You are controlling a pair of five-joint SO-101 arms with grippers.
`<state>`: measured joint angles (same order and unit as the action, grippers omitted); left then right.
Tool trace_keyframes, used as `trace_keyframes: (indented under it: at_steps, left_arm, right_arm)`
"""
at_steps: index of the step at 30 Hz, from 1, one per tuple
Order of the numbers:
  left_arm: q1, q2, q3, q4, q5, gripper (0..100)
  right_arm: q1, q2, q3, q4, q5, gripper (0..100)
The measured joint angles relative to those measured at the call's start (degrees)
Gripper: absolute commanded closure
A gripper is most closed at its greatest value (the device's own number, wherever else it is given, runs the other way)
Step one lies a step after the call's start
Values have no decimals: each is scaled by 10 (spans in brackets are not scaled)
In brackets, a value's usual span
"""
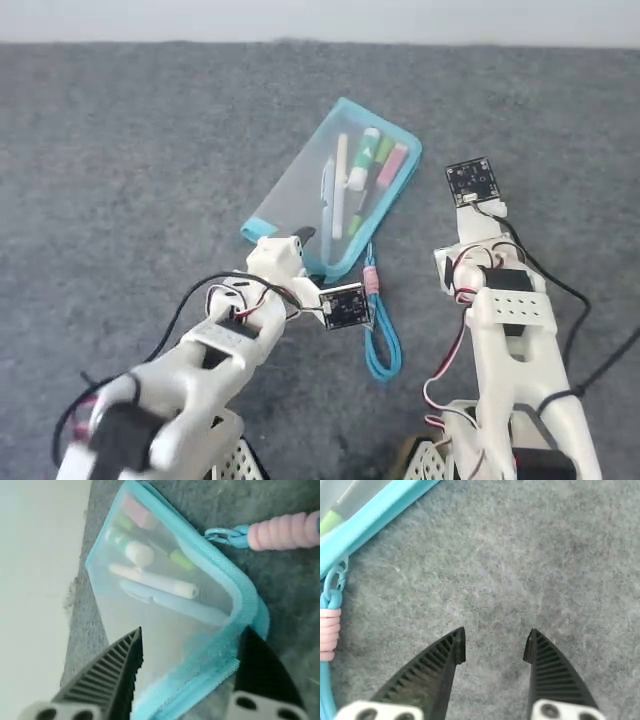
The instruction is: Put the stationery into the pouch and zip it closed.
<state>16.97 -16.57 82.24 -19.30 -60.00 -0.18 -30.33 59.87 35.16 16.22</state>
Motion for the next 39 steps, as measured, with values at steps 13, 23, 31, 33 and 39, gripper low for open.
trace_keyframes:
  at_steps: [13, 23, 31, 33, 39]
  left_arm:
    - [-15, 111, 20, -220, 44, 987]
    - [-190, 111, 20, -221, 69, 987]
    - [-306, 111, 38, -221, 34, 825]
    - [-340, 111, 40, -221, 34, 738]
    - [-389, 106, 76, -229, 45, 717]
  right_arm:
    - [0, 0, 0, 0, 0, 808]
    - [0, 0, 0, 0, 0, 808]
    - [-5, 0, 0, 0, 0, 808]
    - [-19, 0, 0, 4, 0, 808]
    - [-98, 18, -116, 103, -58, 808]
